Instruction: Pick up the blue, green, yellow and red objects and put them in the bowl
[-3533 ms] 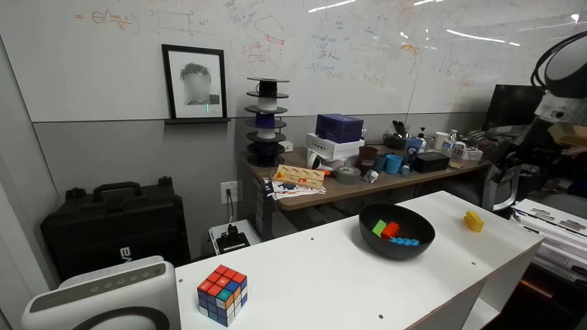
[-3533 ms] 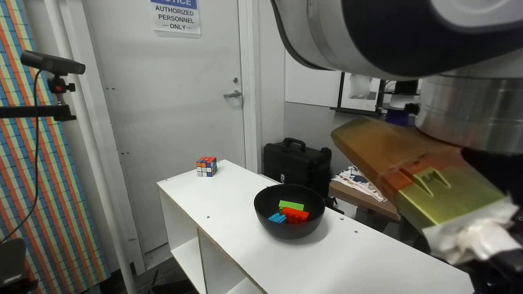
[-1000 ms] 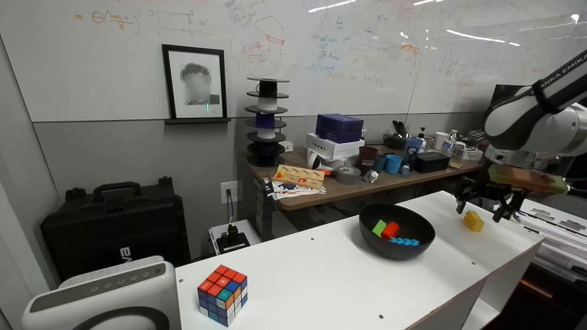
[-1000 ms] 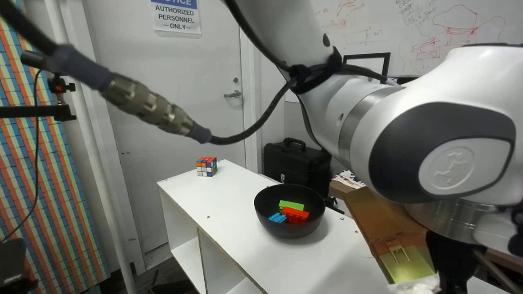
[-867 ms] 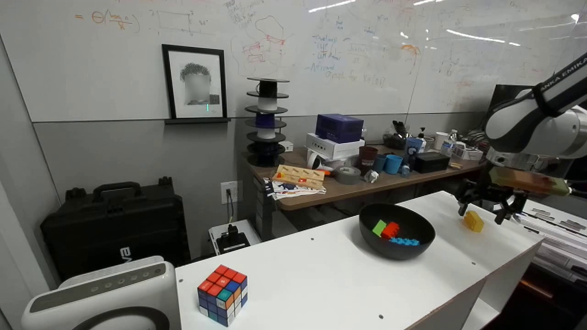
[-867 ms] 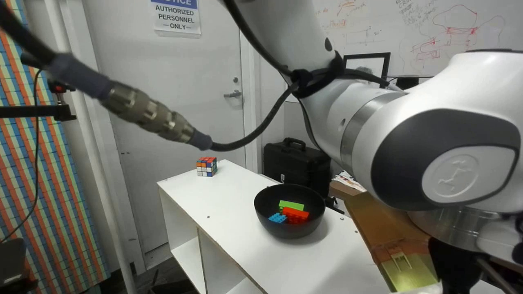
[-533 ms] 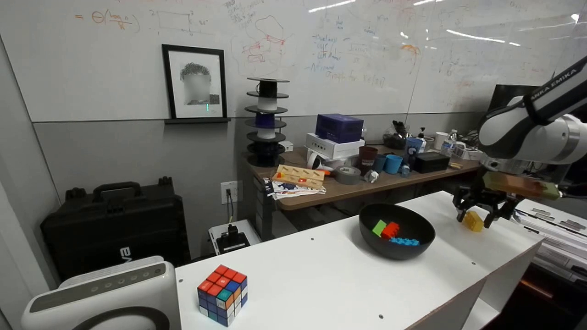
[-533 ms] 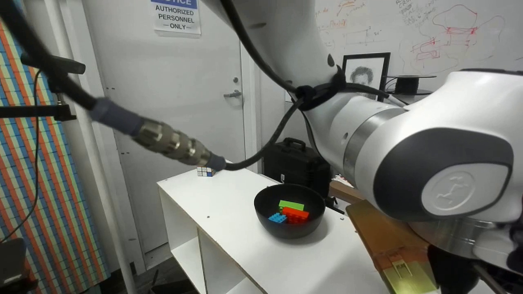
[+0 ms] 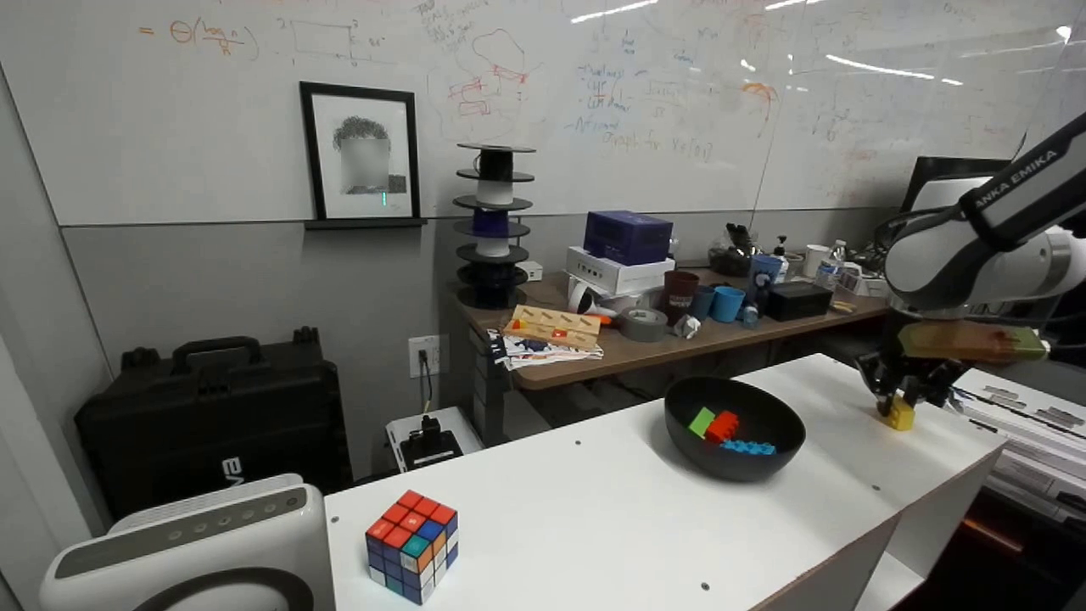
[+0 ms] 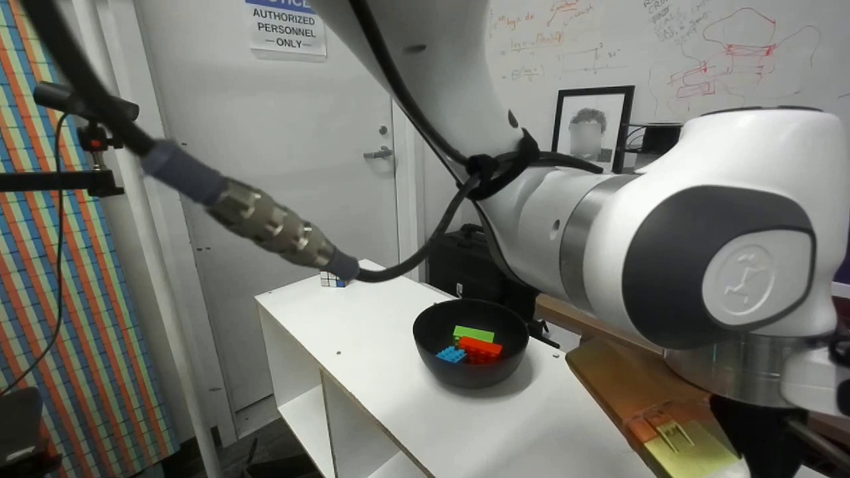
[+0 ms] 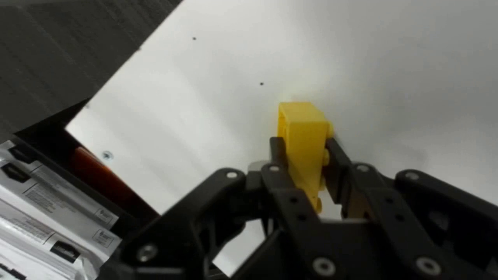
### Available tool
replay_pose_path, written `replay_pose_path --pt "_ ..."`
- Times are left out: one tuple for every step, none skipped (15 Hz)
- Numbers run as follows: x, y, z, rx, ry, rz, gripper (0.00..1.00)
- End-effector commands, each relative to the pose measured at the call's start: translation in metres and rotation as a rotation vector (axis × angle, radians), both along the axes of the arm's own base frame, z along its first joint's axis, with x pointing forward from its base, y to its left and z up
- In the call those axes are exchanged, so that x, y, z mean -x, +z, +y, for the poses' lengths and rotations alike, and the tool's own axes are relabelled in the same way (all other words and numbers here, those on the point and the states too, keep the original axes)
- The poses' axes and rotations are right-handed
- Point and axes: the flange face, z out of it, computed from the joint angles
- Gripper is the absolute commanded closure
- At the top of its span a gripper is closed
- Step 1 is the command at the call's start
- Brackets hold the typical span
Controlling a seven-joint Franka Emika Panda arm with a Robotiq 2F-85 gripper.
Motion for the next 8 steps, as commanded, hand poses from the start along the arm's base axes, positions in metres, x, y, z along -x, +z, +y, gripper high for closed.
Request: replay_pose_path --pt "0.021 0.027 0.000 0.065 -0.015 0.004 0.93" --pt "0.023 0.036 0.003 0.060 -0.018 -0.017 0.93" --pt "0.025 0.053 0.013 0.042 -0.015 -0.061 0.93" --pt "0.024 0.071 0.025 0.024 -0.002 -0.108 0.93" --pt "0.025 0.085 0.034 0.007 0.017 -0.158 0.93" --pt "0.024 0.100 0.046 -0.004 0.046 -0.205 0.93" --pt "0.024 0.115 0.063 -0.011 0.085 -0.248 0.93" --pt "0.024 0.130 0.079 -0.016 0.123 -0.277 0.93"
